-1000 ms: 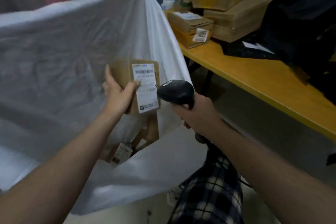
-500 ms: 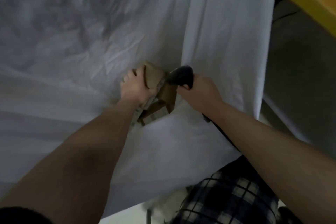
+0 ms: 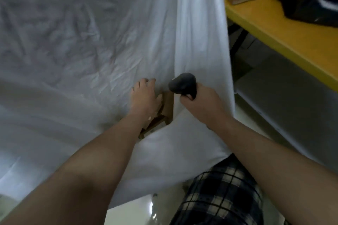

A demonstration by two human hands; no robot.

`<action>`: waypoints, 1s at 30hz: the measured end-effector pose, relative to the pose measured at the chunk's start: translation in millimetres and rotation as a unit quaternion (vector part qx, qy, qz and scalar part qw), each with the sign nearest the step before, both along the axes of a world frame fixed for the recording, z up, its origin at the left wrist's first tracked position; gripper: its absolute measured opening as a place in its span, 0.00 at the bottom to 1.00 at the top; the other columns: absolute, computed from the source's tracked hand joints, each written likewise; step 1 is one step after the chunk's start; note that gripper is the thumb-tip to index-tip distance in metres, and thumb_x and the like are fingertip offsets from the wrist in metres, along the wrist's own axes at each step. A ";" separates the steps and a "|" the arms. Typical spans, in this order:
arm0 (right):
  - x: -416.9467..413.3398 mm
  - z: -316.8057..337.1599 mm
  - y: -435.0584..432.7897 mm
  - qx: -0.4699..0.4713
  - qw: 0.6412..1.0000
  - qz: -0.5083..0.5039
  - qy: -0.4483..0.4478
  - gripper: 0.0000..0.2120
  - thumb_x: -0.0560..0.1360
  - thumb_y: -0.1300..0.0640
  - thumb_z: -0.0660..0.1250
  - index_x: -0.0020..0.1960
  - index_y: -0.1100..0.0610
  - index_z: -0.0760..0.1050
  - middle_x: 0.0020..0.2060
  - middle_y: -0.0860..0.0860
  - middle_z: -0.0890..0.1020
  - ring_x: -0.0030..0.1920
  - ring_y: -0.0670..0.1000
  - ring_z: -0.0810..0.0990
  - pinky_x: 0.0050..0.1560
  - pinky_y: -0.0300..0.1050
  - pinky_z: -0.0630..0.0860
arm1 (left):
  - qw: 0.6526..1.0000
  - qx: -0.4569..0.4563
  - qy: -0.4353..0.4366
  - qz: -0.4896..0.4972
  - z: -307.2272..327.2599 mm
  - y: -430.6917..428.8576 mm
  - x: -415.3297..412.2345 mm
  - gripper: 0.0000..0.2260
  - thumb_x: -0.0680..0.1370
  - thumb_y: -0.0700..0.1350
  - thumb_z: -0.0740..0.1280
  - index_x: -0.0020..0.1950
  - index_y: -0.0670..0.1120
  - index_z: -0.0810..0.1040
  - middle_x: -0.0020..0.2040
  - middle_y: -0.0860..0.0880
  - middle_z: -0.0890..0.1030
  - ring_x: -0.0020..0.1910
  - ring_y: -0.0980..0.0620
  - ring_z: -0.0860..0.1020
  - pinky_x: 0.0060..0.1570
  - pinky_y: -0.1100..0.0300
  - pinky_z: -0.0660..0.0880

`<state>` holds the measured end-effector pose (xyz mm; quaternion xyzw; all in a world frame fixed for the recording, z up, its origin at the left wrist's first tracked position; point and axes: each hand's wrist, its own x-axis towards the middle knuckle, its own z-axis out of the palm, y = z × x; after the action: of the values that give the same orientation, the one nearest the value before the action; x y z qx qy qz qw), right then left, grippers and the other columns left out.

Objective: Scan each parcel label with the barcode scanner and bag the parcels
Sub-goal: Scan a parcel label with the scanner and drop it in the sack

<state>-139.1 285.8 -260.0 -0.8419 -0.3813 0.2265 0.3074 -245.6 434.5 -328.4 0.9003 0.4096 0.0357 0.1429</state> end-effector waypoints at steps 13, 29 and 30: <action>23.6 123.7 -164.6 0.133 0.962 -0.194 -0.140 0.08 0.72 0.53 0.67 0.46 0.56 0.74 0.34 0.50 0.78 0.36 0.51 0.77 0.32 0.44 0.70 | 0.964 0.101 -0.188 -0.159 171.0 -120.5 64.1 0.25 0.78 0.57 0.64 0.72 0.48 0.67 0.68 0.45 0.71 0.67 0.44 0.67 0.64 0.49 0.63; 111.2 222.3 -317.1 0.326 0.834 -0.417 -0.155 0.06 0.70 0.54 0.68 0.38 0.48 0.71 0.32 0.50 0.79 0.37 0.56 0.81 0.42 0.58 0.81 | 0.905 0.091 -0.274 -0.313 302.3 -254.8 222.5 0.27 0.77 0.57 0.65 0.73 0.49 0.64 0.69 0.45 0.68 0.69 0.42 0.63 0.66 0.49 0.62; 121.1 231.6 -316.6 0.328 0.834 -0.416 -0.153 0.05 0.71 0.54 0.68 0.40 0.48 0.72 0.34 0.51 0.81 0.39 0.55 0.82 0.44 0.59 0.81 | 0.901 0.107 -0.276 -0.317 312.7 -254.5 235.8 0.28 0.77 0.57 0.66 0.74 0.49 0.63 0.69 0.45 0.67 0.69 0.42 0.63 0.67 0.49 0.62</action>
<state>-18.1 -30.8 -28.4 -0.7946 -0.0891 -0.1925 0.5688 -9.7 179.9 -15.7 0.9464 0.0399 0.2793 0.1574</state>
